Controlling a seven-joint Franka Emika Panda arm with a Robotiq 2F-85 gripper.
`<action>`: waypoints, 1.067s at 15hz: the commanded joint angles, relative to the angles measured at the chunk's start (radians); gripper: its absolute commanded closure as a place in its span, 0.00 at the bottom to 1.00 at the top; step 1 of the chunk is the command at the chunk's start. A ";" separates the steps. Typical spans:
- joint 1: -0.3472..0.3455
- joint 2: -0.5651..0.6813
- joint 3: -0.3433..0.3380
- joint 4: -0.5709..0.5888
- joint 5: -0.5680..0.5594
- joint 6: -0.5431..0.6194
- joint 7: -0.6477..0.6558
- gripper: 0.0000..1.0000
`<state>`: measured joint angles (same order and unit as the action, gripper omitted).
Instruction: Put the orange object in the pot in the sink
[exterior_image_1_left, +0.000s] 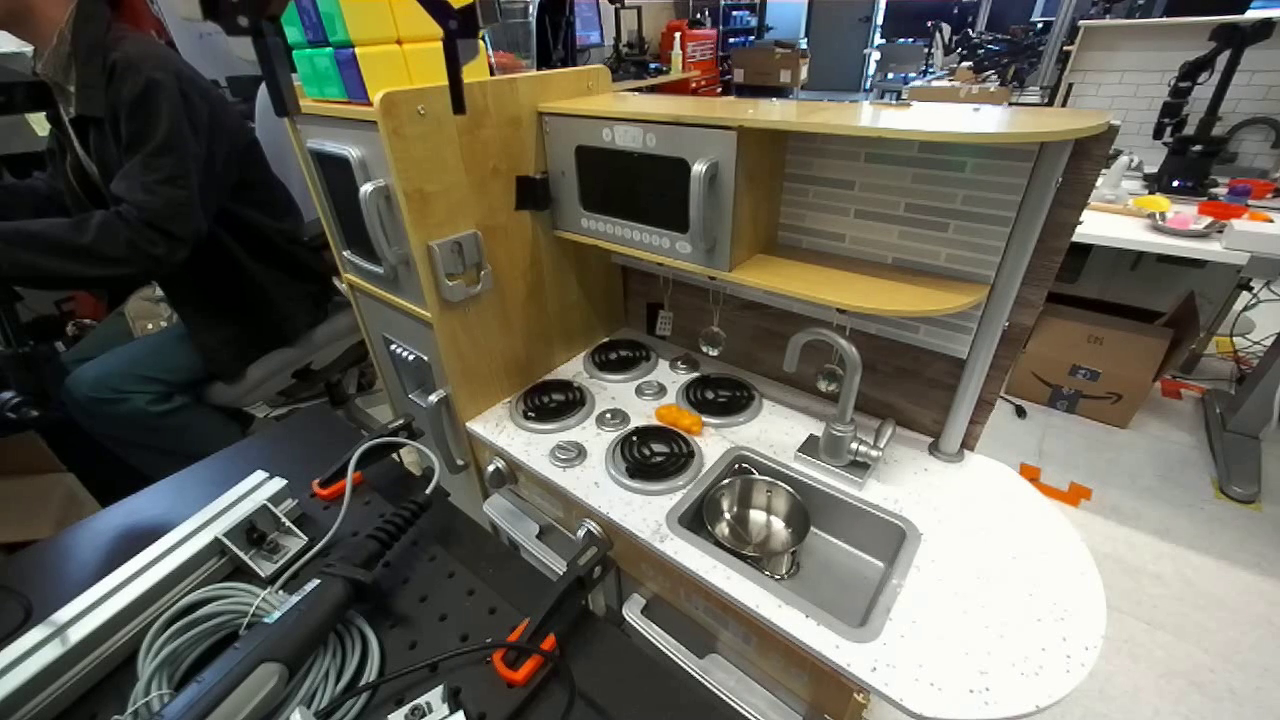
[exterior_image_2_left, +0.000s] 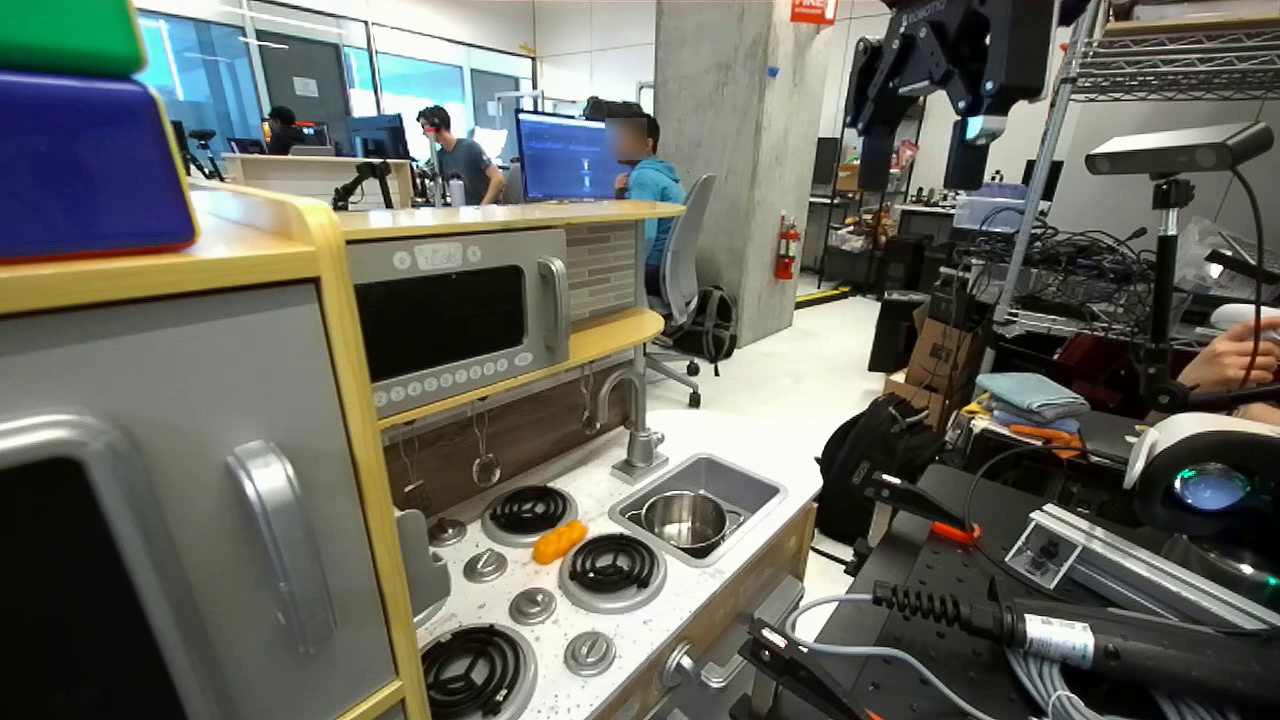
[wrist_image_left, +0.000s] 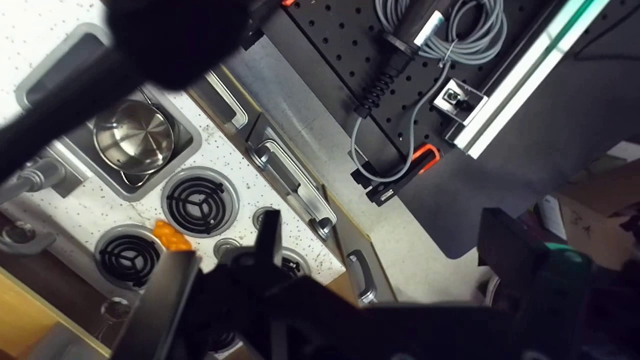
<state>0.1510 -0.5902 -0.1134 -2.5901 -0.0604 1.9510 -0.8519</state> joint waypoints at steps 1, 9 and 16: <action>0.010 0.019 -0.030 0.008 -0.042 0.009 -0.195 0.00; -0.002 0.020 -0.008 0.005 -0.013 -0.008 -0.446 0.00; -0.006 0.123 0.010 -0.081 -0.025 0.270 -0.379 0.00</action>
<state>0.1657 -0.5563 -0.1267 -2.6440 -0.0818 2.0844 -1.2742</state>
